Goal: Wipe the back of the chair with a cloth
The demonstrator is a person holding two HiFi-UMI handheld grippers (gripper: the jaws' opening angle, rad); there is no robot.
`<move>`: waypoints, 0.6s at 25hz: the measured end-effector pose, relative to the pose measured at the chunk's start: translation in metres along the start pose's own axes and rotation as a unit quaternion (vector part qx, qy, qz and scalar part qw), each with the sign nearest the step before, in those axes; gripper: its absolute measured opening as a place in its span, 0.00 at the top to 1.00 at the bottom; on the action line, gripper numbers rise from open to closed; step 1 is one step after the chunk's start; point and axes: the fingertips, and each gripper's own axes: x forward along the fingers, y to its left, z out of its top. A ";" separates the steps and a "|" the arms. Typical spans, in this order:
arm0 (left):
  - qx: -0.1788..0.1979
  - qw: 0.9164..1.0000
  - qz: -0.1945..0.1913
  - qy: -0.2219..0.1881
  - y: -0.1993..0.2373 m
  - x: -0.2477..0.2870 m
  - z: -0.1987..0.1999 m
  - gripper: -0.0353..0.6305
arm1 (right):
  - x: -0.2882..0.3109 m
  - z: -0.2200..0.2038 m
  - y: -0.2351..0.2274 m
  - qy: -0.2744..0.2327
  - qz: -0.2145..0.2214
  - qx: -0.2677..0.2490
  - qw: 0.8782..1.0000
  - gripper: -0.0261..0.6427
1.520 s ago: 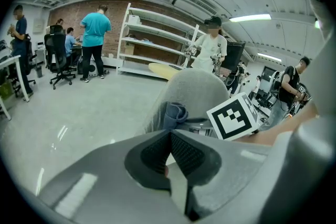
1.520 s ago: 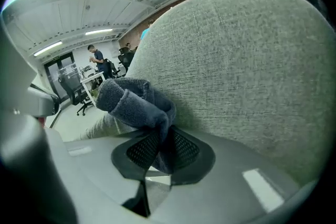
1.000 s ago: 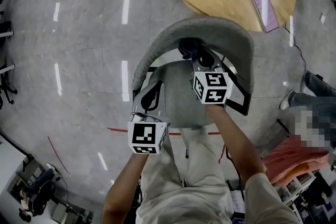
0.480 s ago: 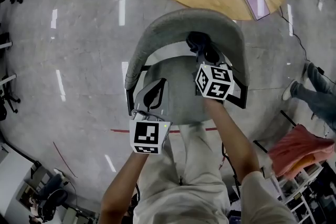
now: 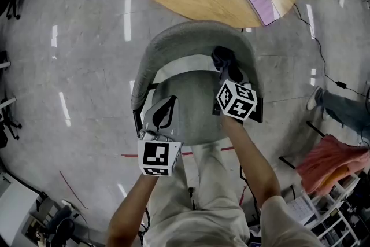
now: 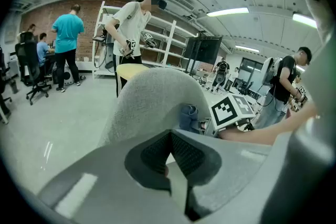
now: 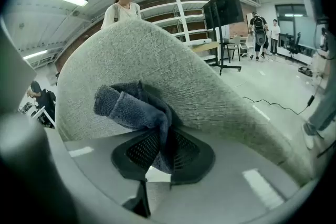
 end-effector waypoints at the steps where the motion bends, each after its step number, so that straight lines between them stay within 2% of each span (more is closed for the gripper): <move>1: 0.001 1.000 -0.002 -0.001 -0.001 0.001 0.001 0.95 | -0.002 0.000 -0.004 -0.001 -0.005 0.005 1.000 0.85; 9: 0.010 1.000 -0.018 -0.001 -0.016 0.007 0.003 0.95 | -0.021 -0.004 -0.040 -0.007 -0.045 0.060 0.997 0.85; 15: 0.012 1.000 -0.025 0.001 -0.025 0.003 -0.001 0.95 | -0.038 -0.012 -0.061 -0.009 -0.086 0.072 0.994 0.85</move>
